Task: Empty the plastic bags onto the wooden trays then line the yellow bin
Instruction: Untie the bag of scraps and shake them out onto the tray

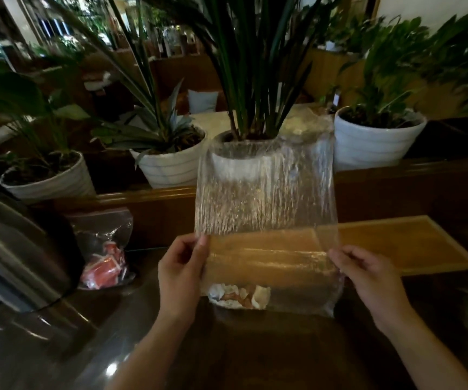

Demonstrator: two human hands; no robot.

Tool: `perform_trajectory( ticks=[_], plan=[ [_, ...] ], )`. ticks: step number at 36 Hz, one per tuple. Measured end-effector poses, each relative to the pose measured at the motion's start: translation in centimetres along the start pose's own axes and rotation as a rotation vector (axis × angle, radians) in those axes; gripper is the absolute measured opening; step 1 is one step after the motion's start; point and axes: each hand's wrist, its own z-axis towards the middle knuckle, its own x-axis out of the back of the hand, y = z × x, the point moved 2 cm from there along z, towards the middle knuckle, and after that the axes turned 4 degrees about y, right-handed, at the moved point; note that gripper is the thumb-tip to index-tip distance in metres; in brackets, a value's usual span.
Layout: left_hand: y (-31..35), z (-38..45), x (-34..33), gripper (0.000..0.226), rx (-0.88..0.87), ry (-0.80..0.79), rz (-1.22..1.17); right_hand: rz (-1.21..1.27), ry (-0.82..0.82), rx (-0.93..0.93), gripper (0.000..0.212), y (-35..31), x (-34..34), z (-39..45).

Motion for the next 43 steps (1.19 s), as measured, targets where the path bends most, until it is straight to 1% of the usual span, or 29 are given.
perform_trajectory(
  ticks=[3, 7, 9, 13, 16, 20, 22, 24, 26, 27, 28, 31, 32, 33, 35, 36, 38, 40, 43],
  plan=[
    [-0.6, 0.4, 0.3, 0.011, 0.05, 0.014, -0.004, -0.029, -0.01, -0.016, 0.015, -0.1, -0.2, -1.1],
    [-0.4, 0.7, 0.5, 0.021, 0.098, -0.045, 0.021, -0.013, -0.028, -0.083, 0.015, -0.6, -0.2, -2.2],
    [-0.2, 0.9, 0.7, 0.024, 0.079, -0.055, 0.046, 0.016, -0.042, -0.106, 0.016, -0.9, -0.1, -2.8],
    [0.2, 1.2, 0.6, 0.021, 0.008, -0.088, 0.089, 0.057, -0.048, -0.107, 0.019, -1.4, -0.1, -4.2],
    [0.4, 1.3, 0.0, 0.017, -0.022, -0.104, 0.074, 0.089, -0.016, -0.111, 0.031, -1.7, -0.1, -5.0],
    [0.2, 1.4, -0.9, 0.013, -0.045, -0.131, 0.044, 0.129, -0.027, -0.105, 0.058, -2.4, -0.6, -6.2],
    [0.4, 1.7, -1.3, 0.009, -0.044, -0.13, 0.056, 0.158, -0.054, -0.107, 0.061, -2.9, -1.1, -6.6],
    [0.5, 1.9, -1.5, 0.014, -0.057, -0.079, 0.135, 0.171, -0.074, -0.099, 0.057, -3.7, -1.7, -6.8],
    [0.5, 1.3, -1.2, 0.02, -0.128, -0.024, 0.244, 0.17, -0.087, -0.084, 0.061, -4.2, -2.0, -6.8],
    [0.5, 0.5, -0.8, 0.021, -0.194, -0.017, 0.304, 0.179, -0.091, -0.079, 0.064, -4.4, -2.2, -6.7],
    [0.2, -0.5, -0.4, 0.023, -0.28, -0.026, 0.364, 0.196, -0.09, -0.077, 0.062, -4.7, -2.4, -6.7],
    [-1.5, -4.3, 0.8, 0.03, -0.559, -0.131, 0.478, 0.241, -0.11, -0.089, 0.032, -5.6, -3.1, -6.7],
    [-2.0, -5.6, 1.3, 0.033, -0.616, -0.177, 0.499, 0.25, -0.121, -0.092, 0.026, -5.8, -3.4, -6.7],
    [-2.5, -6.7, 1.7, 0.038, -0.645, -0.225, 0.516, 0.258, -0.129, -0.091, 0.025, -6.1, -3.7, -6.7],
    [-3.4, -8.4, 2.2, 0.05, -0.647, -0.329, 0.54, 0.274, -0.137, -0.08, 0.027, -6.5, -4.2, -6.5],
    [-3.9, -9.0, 2.3, 0.057, -0.621, -0.378, 0.56, 0.279, -0.139, -0.07, 0.026, -6.8, -4.4, -6.4],
    [-4.8, -9.7, 2.1, 0.07, -0.517, -0.425, 0.61, 0.296, -0.15, -0.053, 0.02, -7.3, -4.9, -6.4],
    [-5.4, -9.9, 1.7, 0.074, -0.438, -0.375, 0.635, 0.328, -0.166, -0.056, 0.017, -7.6, -5.5, -6.3],
    [-5.2, -9.7, 1.2, 0.063, -0.385, -0.266, 0.571, 0.334, -0.202, -0.041, 0.016, -7.8, -6.4, -6.3]
  ],
)
